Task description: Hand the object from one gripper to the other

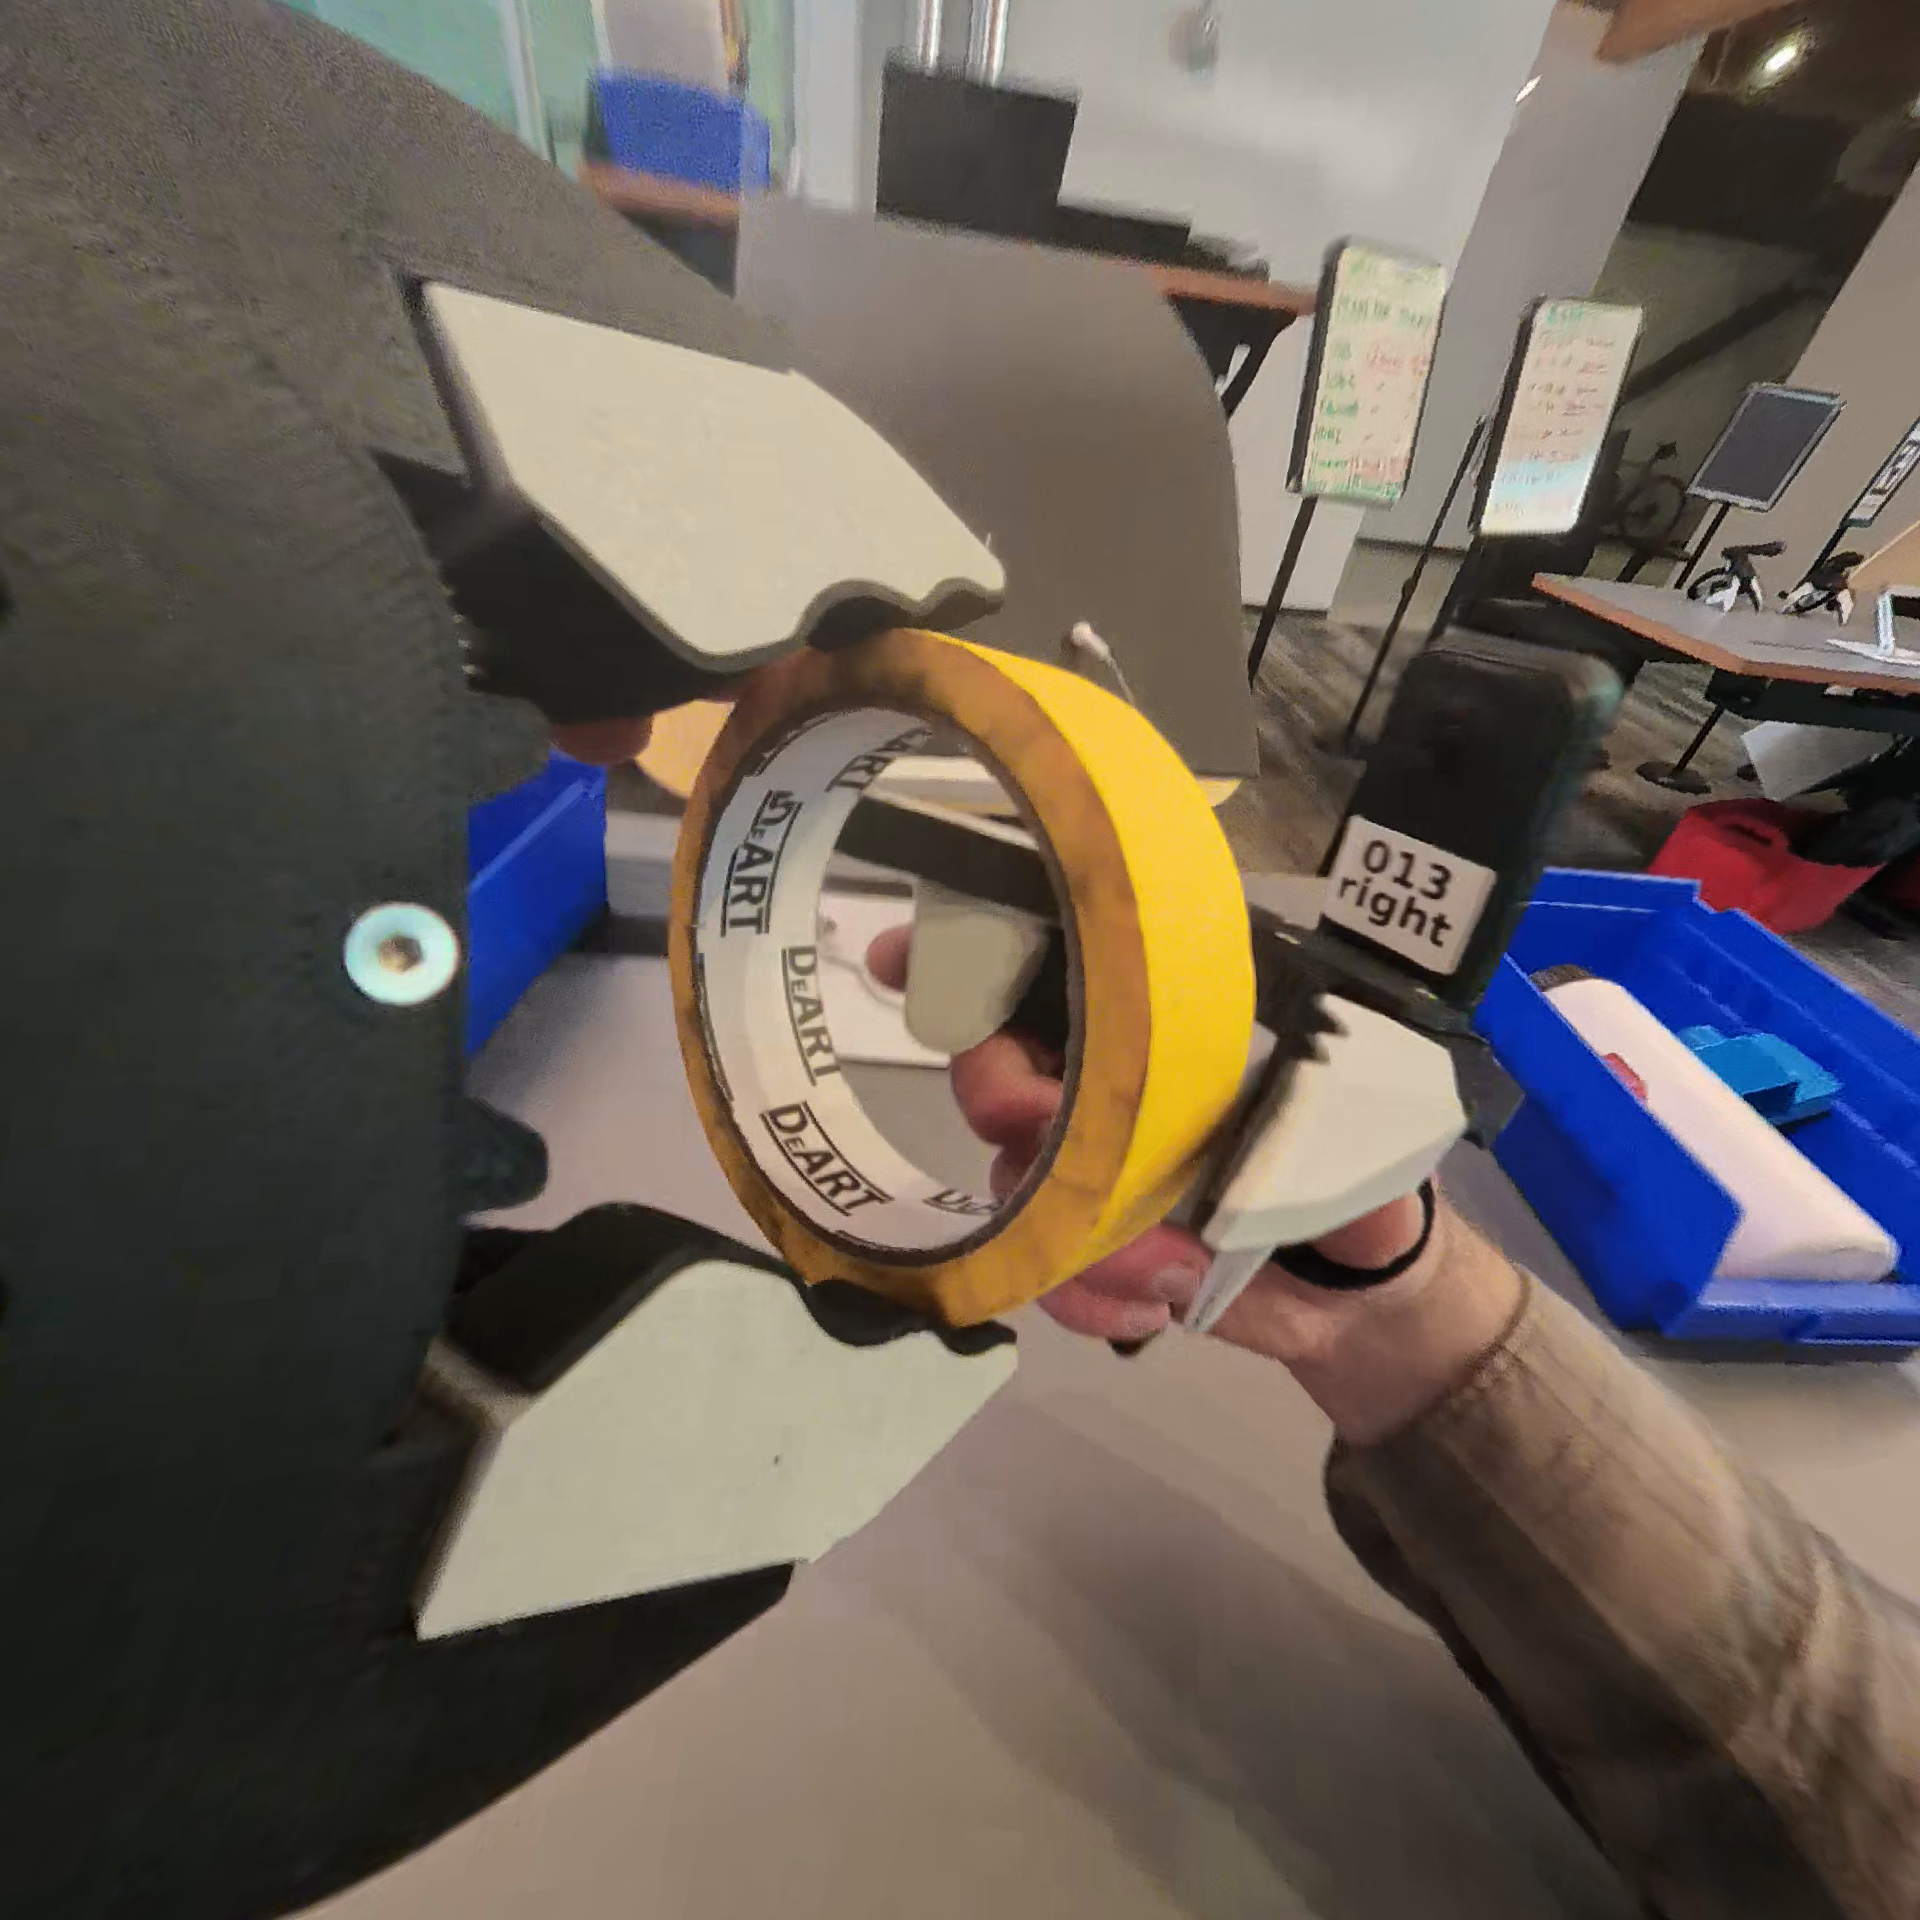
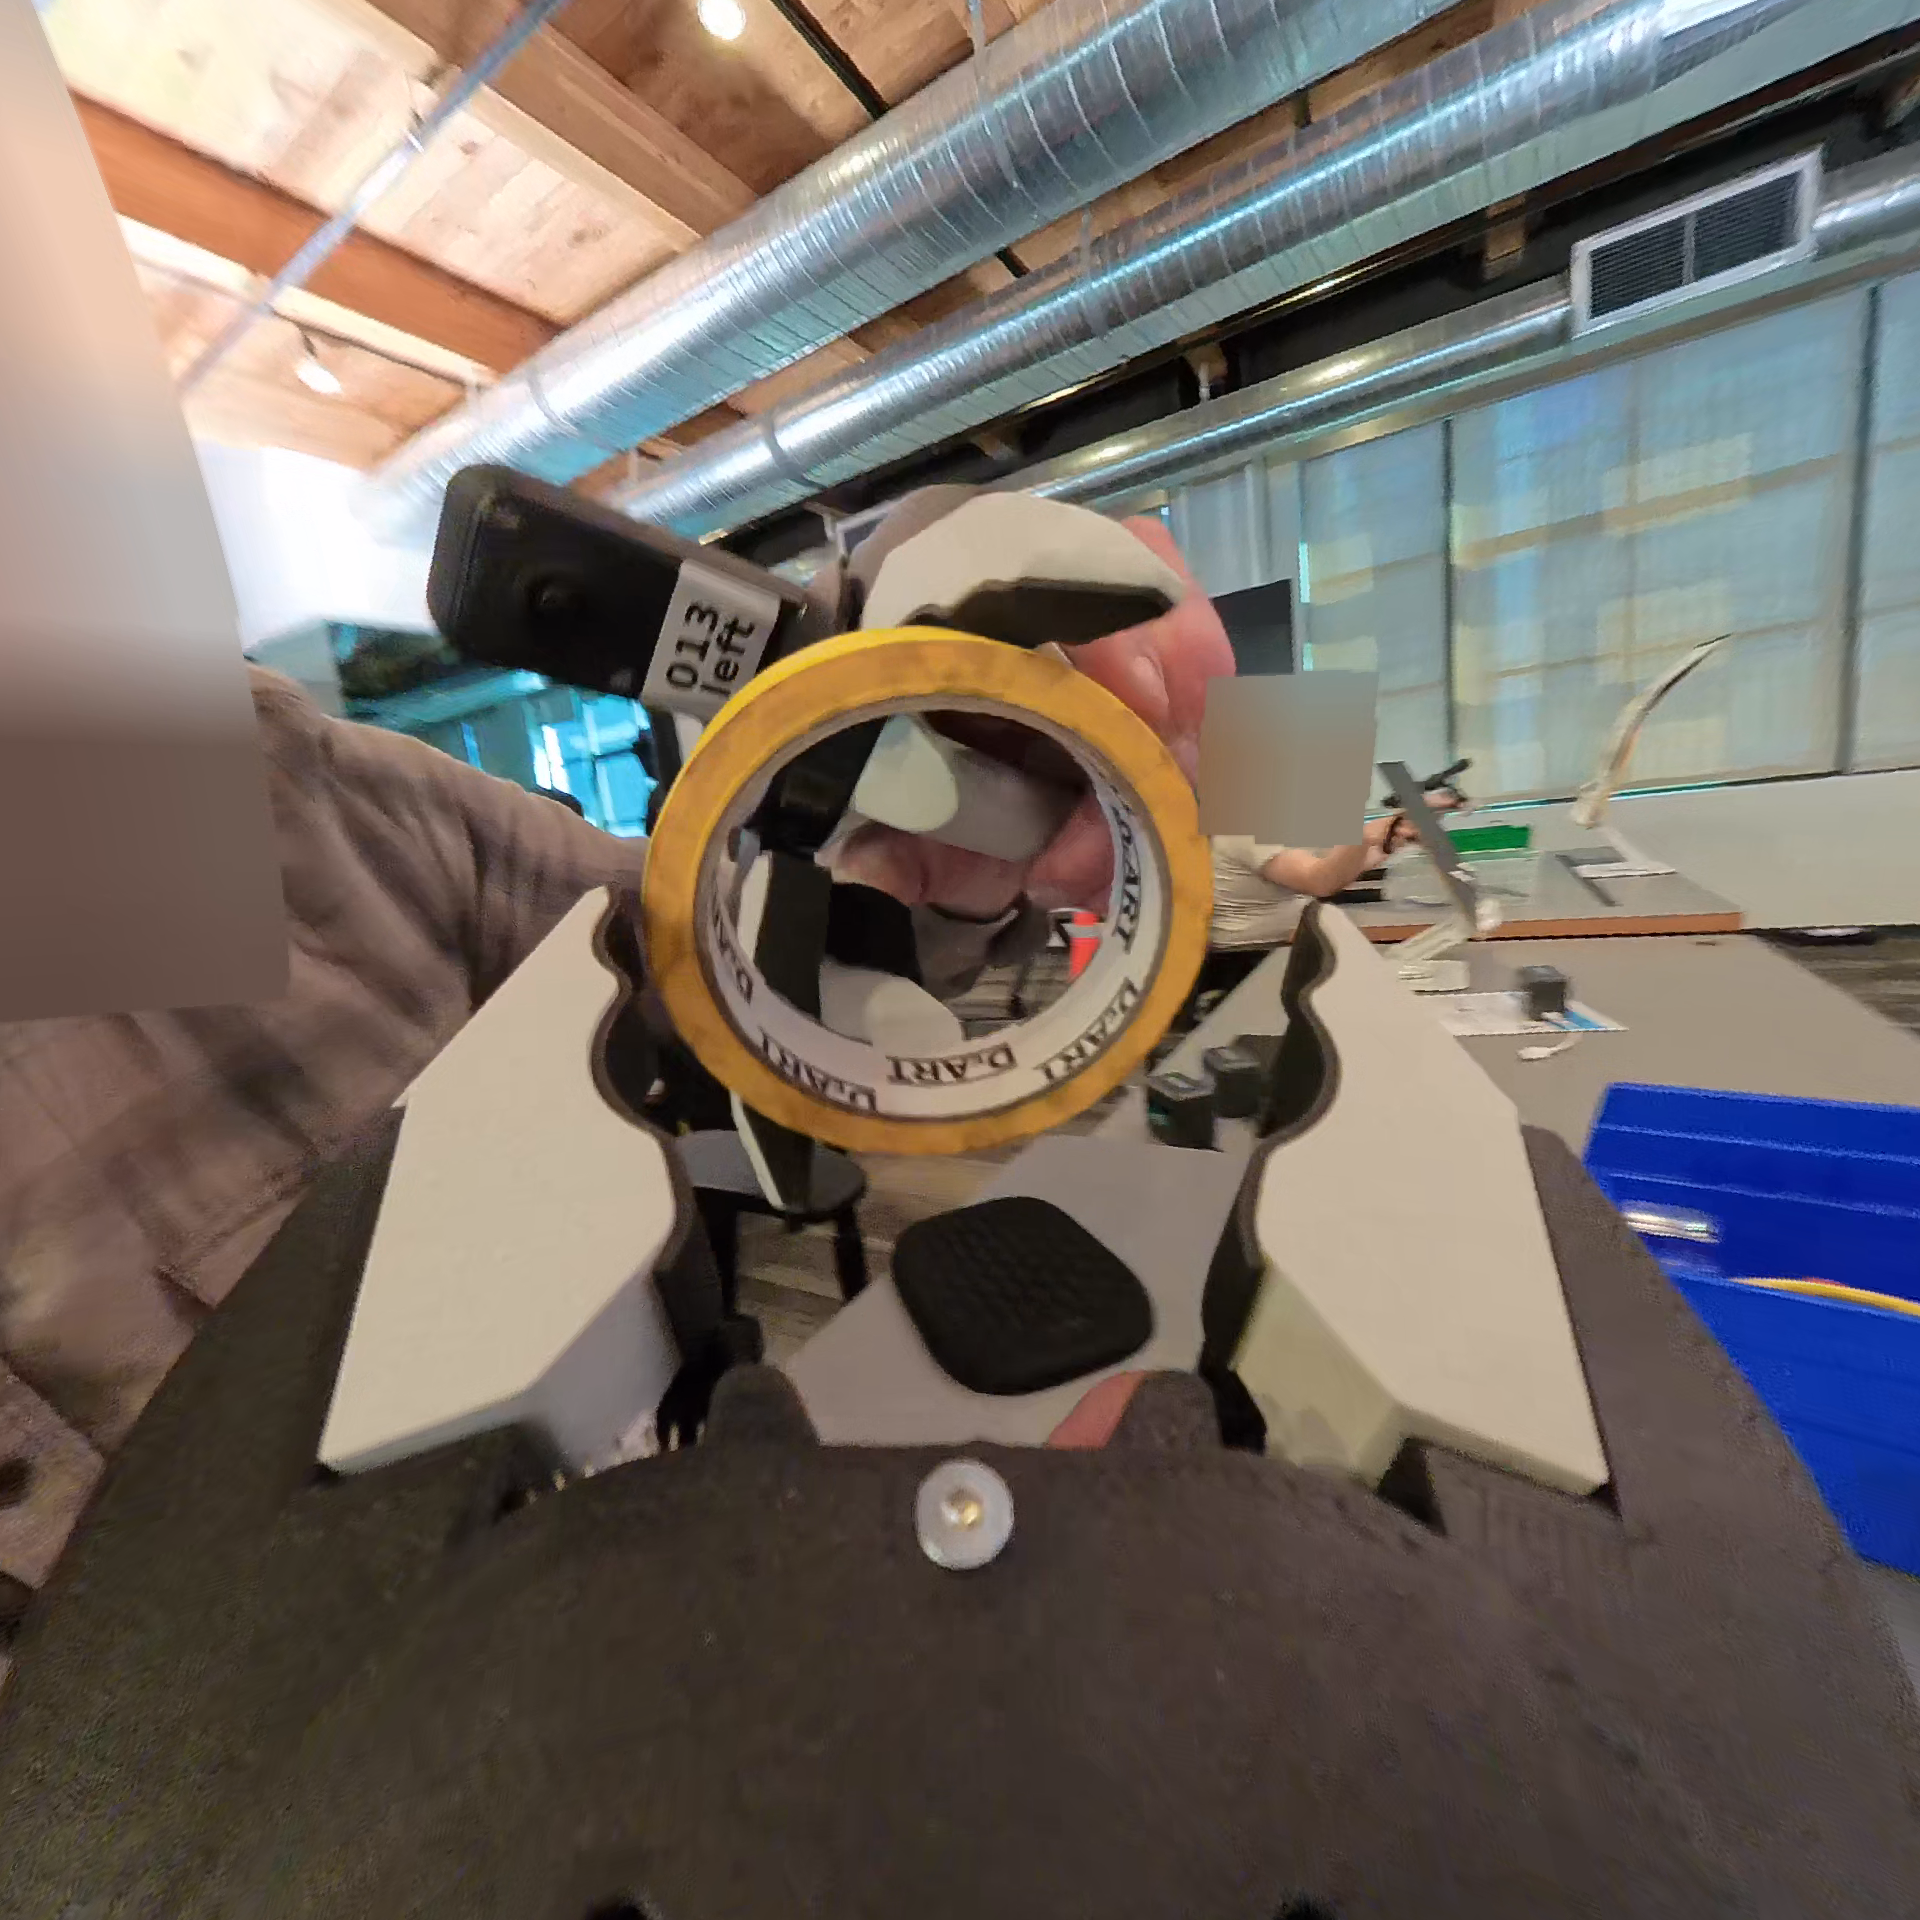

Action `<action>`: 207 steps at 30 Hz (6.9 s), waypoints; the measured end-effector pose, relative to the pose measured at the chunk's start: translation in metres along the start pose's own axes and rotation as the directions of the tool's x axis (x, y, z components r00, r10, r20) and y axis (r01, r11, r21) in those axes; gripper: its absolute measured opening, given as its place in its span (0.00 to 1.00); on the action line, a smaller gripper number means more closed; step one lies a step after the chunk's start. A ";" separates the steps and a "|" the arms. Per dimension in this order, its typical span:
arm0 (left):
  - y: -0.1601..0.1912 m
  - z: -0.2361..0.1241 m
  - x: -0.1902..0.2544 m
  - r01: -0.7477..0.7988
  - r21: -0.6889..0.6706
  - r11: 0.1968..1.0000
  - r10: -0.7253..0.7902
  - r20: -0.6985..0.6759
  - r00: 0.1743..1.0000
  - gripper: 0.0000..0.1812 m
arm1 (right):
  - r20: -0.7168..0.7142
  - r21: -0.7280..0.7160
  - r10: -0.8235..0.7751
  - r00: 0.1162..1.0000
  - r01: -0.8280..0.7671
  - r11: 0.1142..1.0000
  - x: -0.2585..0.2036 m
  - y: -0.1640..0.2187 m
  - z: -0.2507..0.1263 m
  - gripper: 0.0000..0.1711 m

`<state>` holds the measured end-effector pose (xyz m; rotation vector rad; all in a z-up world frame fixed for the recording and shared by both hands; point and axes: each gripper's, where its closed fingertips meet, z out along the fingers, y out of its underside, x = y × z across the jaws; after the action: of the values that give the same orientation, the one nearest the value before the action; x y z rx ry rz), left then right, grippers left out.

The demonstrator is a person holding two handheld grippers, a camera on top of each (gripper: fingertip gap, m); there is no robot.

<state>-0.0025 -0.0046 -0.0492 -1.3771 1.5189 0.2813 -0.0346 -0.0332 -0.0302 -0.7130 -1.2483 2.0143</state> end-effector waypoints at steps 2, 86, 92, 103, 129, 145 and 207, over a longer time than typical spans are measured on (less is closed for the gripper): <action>0.001 -0.004 -0.005 0.092 0.026 0.995 -0.091 -0.036 0.995 0.66 | -0.040 -0.023 -0.070 0.997 0.069 0.997 0.002 -0.005 -0.004 0.70; -0.004 0.022 -0.048 -0.185 -0.015 0.983 0.150 0.657 0.739 0.18 | -0.208 0.547 0.250 0.946 -0.100 0.831 0.038 -0.068 -0.030 0.81; 0.011 0.011 -0.056 -0.166 -0.076 0.983 0.180 0.569 0.802 0.17 | -0.276 0.516 0.186 0.943 -0.018 0.856 0.043 -0.072 -0.037 0.81; 0.049 -0.038 -0.022 -0.180 -0.142 0.973 0.141 -0.248 0.958 0.17 | -0.219 -0.071 -0.277 0.935 0.268 0.961 0.026 -0.039 -0.043 0.52; 0.019 -0.041 0.015 -0.337 -0.265 0.903 0.150 -0.540 0.828 0.35 | 0.376 -0.180 -0.127 0.918 0.207 0.962 -0.067 0.030 -0.012 0.04; 0.020 -0.021 -0.020 -0.213 -0.195 0.957 0.287 0.563 0.775 0.29 | 0.079 0.353 -0.043 0.996 0.012 0.936 -0.016 -0.043 -0.020 0.04; 0.012 -0.026 -0.033 0.358 0.418 0.835 -0.452 0.149 0.880 0.30 | -0.208 0.164 -0.145 0.967 0.180 0.970 0.029 -0.030 -0.034 0.12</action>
<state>-0.0314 -0.0003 -0.0169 -1.2610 0.9770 -0.1109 -0.0207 0.0175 -0.0196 -0.6779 -0.9639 1.8466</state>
